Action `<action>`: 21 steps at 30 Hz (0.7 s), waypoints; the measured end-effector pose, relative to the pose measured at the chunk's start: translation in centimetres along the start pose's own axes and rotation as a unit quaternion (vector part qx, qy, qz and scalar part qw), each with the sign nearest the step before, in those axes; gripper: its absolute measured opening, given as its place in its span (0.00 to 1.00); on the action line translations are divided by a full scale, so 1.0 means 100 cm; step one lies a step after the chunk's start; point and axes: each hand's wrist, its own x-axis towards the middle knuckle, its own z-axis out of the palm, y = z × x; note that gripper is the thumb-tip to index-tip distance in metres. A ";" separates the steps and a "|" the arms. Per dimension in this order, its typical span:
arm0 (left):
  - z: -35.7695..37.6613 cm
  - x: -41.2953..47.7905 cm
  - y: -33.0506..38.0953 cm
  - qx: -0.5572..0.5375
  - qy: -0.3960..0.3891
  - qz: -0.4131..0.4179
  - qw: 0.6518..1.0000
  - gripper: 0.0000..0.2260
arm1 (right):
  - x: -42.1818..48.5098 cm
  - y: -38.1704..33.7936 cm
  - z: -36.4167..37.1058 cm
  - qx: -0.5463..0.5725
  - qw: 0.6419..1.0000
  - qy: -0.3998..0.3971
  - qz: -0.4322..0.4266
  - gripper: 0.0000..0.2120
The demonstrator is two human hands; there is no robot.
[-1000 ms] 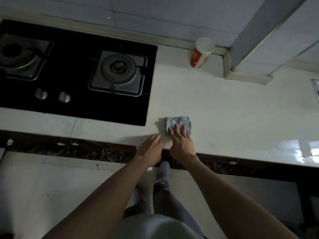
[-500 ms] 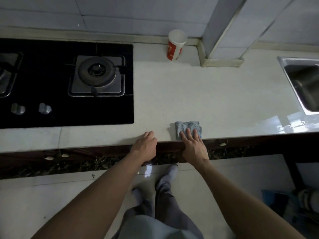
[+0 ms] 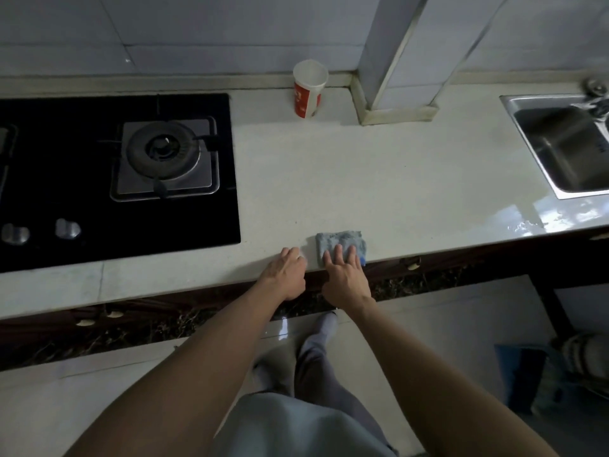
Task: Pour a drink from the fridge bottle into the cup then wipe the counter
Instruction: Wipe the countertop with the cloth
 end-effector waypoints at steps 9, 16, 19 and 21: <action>-0.001 0.002 0.007 0.006 -0.025 0.003 1.000 0.15 | -0.004 0.063 0.013 -0.037 0.990 0.107 -0.081 0.35; -0.026 0.020 0.007 0.001 -0.057 0.002 0.998 0.15 | 0.011 0.094 -0.014 -0.007 0.994 0.082 0.078 0.35; -0.025 0.023 0.010 0.005 -0.041 0.006 0.999 0.17 | 0.021 0.077 -0.022 0.029 0.985 0.058 0.162 0.32; -0.020 0.021 0.014 0.009 -0.045 0.011 0.999 0.18 | 0.026 0.054 -0.025 0.067 0.978 0.042 0.193 0.29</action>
